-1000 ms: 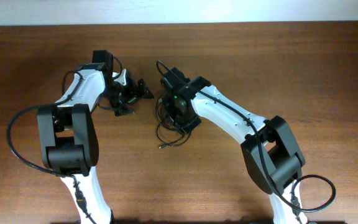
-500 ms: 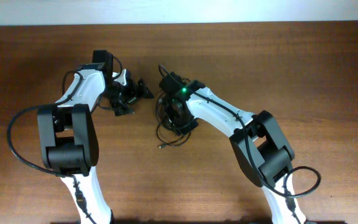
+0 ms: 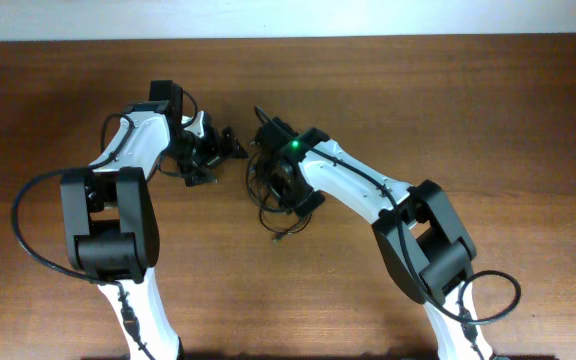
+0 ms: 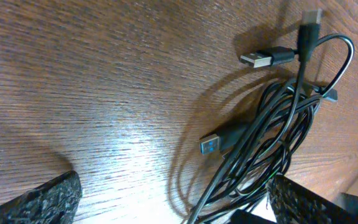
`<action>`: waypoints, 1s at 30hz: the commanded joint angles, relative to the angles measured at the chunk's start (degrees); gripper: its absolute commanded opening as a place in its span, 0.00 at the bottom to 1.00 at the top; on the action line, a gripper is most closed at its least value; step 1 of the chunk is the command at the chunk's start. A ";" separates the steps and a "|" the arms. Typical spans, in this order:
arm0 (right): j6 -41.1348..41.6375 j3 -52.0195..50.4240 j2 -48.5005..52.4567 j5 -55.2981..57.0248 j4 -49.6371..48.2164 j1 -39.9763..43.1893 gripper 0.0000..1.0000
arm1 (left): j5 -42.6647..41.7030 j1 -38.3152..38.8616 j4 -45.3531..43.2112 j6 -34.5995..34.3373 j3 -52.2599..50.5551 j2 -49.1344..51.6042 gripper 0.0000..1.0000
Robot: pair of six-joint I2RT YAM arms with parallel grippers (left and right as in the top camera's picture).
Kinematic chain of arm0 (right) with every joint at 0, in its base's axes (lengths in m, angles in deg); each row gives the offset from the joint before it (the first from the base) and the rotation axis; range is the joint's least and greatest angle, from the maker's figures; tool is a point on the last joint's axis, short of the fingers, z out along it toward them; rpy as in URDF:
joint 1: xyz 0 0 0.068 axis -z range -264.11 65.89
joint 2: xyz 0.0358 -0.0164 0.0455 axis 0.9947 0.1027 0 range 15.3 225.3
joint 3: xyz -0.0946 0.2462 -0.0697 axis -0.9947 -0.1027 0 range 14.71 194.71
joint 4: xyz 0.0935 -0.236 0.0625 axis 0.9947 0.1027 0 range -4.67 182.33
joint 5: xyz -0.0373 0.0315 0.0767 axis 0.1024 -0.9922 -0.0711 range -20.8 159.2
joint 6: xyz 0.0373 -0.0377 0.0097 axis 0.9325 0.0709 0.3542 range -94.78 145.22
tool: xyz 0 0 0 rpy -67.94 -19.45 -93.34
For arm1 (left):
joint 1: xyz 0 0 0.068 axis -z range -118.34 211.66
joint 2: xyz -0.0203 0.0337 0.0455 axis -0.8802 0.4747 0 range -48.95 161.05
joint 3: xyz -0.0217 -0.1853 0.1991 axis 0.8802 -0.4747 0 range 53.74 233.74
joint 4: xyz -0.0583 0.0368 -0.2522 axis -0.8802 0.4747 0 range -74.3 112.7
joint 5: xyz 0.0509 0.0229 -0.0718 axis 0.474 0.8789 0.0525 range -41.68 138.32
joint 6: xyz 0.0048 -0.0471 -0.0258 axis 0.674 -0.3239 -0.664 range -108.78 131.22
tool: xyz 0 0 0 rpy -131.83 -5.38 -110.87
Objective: Untangle cables
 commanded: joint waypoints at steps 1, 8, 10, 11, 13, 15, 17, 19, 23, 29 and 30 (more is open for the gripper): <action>-10.16 -0.02 -5.99 6.97 0.04 -0.24 0.04 | -0.66 0.17 -0.13 0.09 -0.26 -0.79 0.98; -29.49 1.07 -12.31 8.90 2.23 1.62 0.04 | -3.17 0.17 -0.50 1.99 -0.26 -0.79 0.97; -37.13 3.45 -14.80 8.74 5.46 2.45 0.04 | -3.91 0.17 -0.63 2.27 -0.26 -0.79 0.98; -39.43 4.72 -15.87 8.74 7.50 2.84 0.04 | -3.91 0.17 -0.66 2.25 -0.26 -0.79 0.98; -45.55 8.07 -18.49 8.68 12.55 3.67 0.04 | -3.91 0.17 -0.74 2.25 -0.26 -0.79 0.98; -49.55 11.45 -21.94 8.70 17.31 4.11 0.04 | -3.91 0.17 -0.74 2.27 -0.26 -0.79 0.98; -55.12 13.20 -24.92 8.72 17.59 4.09 0.04 | -3.91 0.17 -0.74 2.25 -0.26 -0.79 0.98; -58.47 14.64 -27.26 8.72 17.99 4.09 0.04 | -3.91 0.17 -0.74 2.27 -0.26 -0.79 0.98; -71.47 15.72 -30.49 9.97 16.20 4.20 0.04 | -3.91 0.20 -0.74 2.25 -0.26 -0.79 0.98; -60.28 15.76 -29.97 15.47 12.55 5.05 0.04 | -6.93 0.39 -0.87 5.49 -0.26 -0.79 0.98; -61.81 16.09 -30.23 9.77 11.15 5.05 0.04 | -8.09 0.39 -1.01 6.56 -0.26 -0.79 0.98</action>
